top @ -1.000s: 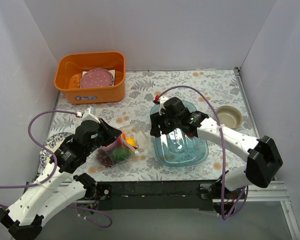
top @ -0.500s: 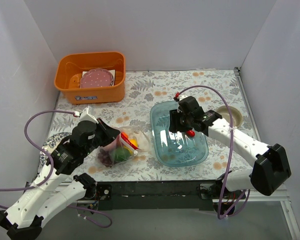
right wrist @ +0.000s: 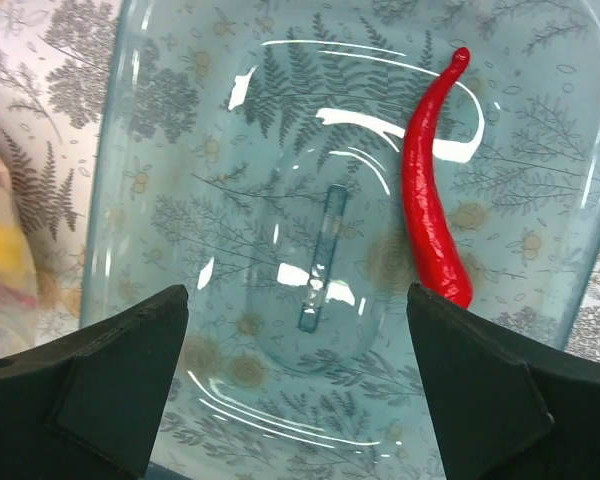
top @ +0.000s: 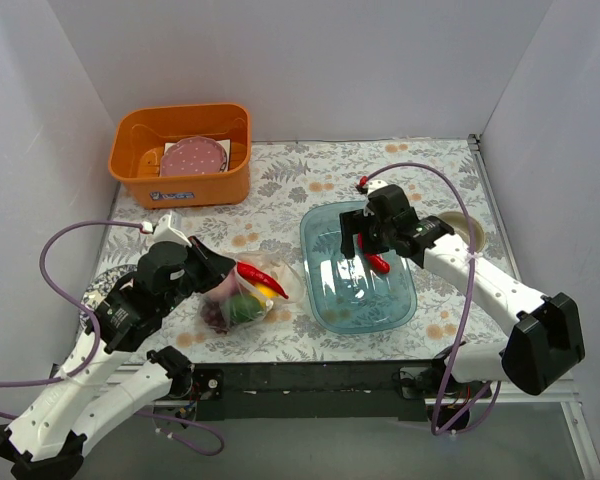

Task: Place the food in the zip-top bag and seal the zipper
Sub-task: Pick up the fake vegetable from the bin, then place the fake vegetable in the zipper food storage bag.

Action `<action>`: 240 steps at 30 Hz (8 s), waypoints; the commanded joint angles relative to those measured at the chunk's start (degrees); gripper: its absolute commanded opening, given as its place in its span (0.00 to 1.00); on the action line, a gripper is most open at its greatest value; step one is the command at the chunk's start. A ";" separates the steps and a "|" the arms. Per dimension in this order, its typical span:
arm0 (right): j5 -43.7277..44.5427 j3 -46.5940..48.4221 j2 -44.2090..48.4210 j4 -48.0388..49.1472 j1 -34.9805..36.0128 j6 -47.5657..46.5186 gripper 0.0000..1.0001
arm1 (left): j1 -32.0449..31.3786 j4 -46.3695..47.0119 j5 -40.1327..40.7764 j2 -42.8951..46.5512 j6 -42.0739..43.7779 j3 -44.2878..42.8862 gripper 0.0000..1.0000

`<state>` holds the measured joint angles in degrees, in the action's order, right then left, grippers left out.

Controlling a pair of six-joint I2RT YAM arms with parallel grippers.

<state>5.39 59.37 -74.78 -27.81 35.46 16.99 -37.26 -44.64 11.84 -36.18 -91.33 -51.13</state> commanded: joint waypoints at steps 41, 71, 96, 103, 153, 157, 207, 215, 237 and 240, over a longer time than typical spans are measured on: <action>-10.66 -1.98 -14.42 5.05 -10.67 -11.98 0.76 | -0.19 0.08 1.53 -0.73 -1.84 -1.16 0.01; -11.45 -5.41 -16.18 11.91 -13.40 -12.95 0.61 | -0.10 -0.71 2.05 0.94 -2.01 -0.55 0.01; -21.38 -8.40 -11.27 11.38 -13.40 -12.43 0.19 | -0.10 0.17 1.26 0.33 -1.75 0.07 0.01; -30.60 -6.99 -4.51 9.36 -13.49 -11.55 0.18 | -0.10 0.43 1.00 0.06 -1.66 0.16 0.01; -60.41 25.18 -29.89 -5.87 10.32 -20.35 0.18 | -0.19 3.60 -4.80 -2.31 0.10 1.04 0.01; -59.79 27.53 -30.95 -3.47 12.87 -18.22 0.20 | -0.10 4.39 -5.59 -3.10 0.10 1.30 0.01; -20.38 12.00 -13.64 12.53 18.15 -2.24 0.98 | -0.19 3.34 -1.03 -0.47 -0.96 -0.19 0.02; -5.83 4.55 -11.18 7.94 17.36 5.06 0.98 | -0.10 2.89 -0.23 -0.03 -0.96 -0.81 0.02; -13.73 1.53 -11.61 13.92 17.27 7.26 0.41 | -0.19 2.72 -0.06 0.06 -0.69 -0.81 0.02; -14.35 1.80 -11.87 14.19 17.27 7.09 0.42 | -0.10 2.54 -0.06 0.15 -0.78 -0.72 0.02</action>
<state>-7.05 60.20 -87.24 -16.10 52.69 24.08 -37.26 -43.33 11.18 -36.53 -91.94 -50.09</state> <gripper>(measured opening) 0.416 0.023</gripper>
